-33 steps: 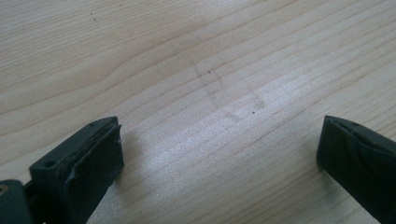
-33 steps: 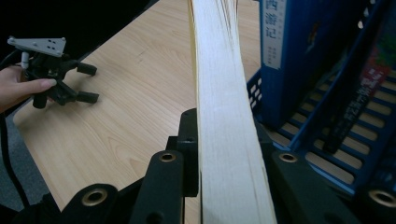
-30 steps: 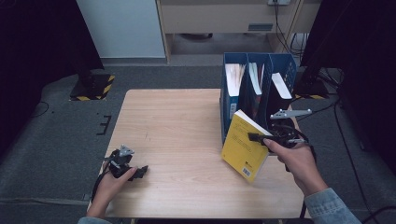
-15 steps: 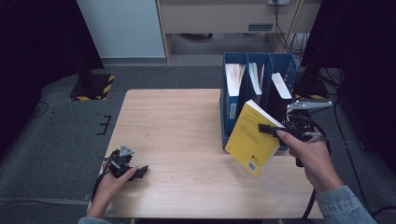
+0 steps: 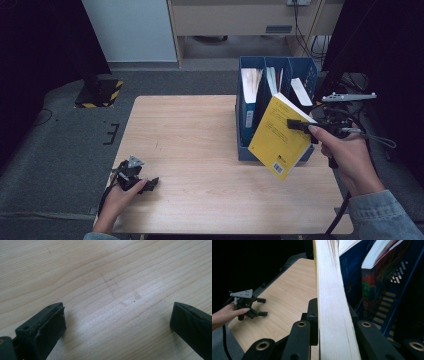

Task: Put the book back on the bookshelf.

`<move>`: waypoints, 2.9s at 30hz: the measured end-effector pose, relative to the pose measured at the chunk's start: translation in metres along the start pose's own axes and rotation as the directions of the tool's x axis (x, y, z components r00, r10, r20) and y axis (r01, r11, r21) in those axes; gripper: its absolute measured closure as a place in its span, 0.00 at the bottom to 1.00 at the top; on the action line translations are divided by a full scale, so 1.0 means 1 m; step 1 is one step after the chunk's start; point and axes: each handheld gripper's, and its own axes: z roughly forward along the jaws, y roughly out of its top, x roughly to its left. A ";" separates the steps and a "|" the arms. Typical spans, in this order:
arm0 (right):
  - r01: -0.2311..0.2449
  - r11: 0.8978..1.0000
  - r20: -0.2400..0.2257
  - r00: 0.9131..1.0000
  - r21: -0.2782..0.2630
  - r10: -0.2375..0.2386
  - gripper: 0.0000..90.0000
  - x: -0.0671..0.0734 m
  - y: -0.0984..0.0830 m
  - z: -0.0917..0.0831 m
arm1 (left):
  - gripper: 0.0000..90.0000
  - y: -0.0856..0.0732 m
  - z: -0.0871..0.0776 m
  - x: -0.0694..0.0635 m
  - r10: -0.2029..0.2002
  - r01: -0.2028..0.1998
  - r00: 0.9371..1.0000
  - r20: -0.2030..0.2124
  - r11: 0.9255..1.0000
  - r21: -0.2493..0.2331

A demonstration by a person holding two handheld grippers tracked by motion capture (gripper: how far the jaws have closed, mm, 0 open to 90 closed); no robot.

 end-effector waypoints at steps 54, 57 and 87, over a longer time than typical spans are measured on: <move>-0.050 0.999 0.329 0.943 0.006 0.045 0.82 -0.052 0.034 0.009 | 0.00 0.002 0.001 -0.004 0.015 -0.015 1.000 0.017 1.000 0.007; -0.048 0.999 0.336 0.941 -0.006 0.047 0.82 -0.051 0.035 0.014 | 0.00 0.003 0.001 -0.004 0.017 -0.017 1.000 0.015 1.000 0.010; -0.027 0.999 0.395 0.919 0.029 0.013 0.82 -0.047 0.066 0.076 | 0.00 0.004 0.003 -0.006 0.029 -0.029 0.999 0.024 1.000 -0.001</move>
